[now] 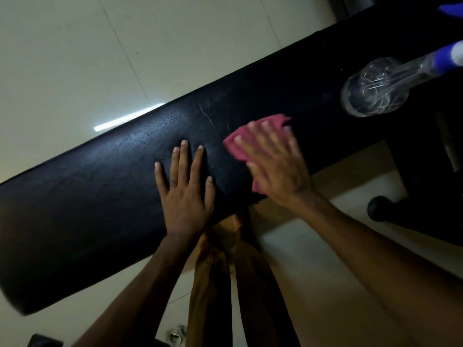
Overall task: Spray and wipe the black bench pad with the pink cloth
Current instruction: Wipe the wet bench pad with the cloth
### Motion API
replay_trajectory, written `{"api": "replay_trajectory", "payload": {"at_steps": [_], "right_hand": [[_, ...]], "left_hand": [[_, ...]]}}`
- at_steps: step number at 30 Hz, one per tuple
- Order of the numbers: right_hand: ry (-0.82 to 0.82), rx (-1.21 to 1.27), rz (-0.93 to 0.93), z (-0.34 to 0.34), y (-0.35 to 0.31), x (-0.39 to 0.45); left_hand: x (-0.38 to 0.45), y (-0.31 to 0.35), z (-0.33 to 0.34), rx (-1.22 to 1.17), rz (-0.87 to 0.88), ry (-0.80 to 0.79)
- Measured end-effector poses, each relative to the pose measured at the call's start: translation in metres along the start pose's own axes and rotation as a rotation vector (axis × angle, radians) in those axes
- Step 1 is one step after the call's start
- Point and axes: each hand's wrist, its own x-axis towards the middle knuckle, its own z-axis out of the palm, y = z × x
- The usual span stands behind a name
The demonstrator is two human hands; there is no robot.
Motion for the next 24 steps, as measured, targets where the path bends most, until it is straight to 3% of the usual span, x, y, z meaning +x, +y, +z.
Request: {"api": "replay_trajectory", "payload": {"at_steps": [3, 4, 5, 8, 10, 11, 14, 17, 20, 24], "right_hand": [[0.158, 0.135, 0.579, -0.003, 0.016, -0.004], [0.178, 0.156, 0.695, -0.002, 0.005, -0.004], [0.163, 0.141, 0.703, -0.001, -0.009, -0.006], [0.015, 0.066, 0.302, 0.007, -0.033, -0.029], [-0.01, 0.102, 0.201, 0.006, -0.018, -0.045], [0.028, 0.147, 0.296, 0.007, -0.011, -0.049], [0.305, 0.375, 0.824, 0.01, -0.019, -0.042], [0.47, 0.522, 1.091, 0.009, -0.046, -0.011], [0.361, 0.522, 1.092, 0.01, -0.068, -0.008], [0.186, 0.484, 0.792, 0.015, -0.063, -0.033]], "left_hand": [[0.0, -0.001, -0.001, 0.007, -0.007, -0.021], [-0.001, -0.002, -0.001, 0.011, -0.01, -0.021], [-0.002, -0.002, -0.001, 0.012, -0.012, -0.019], [-0.001, -0.003, -0.002, -0.001, -0.011, -0.014], [-0.001, -0.002, -0.003, -0.023, -0.006, -0.017], [-0.001, -0.001, -0.004, -0.03, 0.0, -0.017], [-0.001, -0.003, -0.005, -0.016, 0.004, -0.022], [0.0, -0.003, -0.003, -0.002, -0.005, -0.028], [-0.001, -0.002, -0.003, -0.009, -0.01, -0.023], [-0.001, -0.002, -0.004, -0.006, -0.008, -0.019]]}}
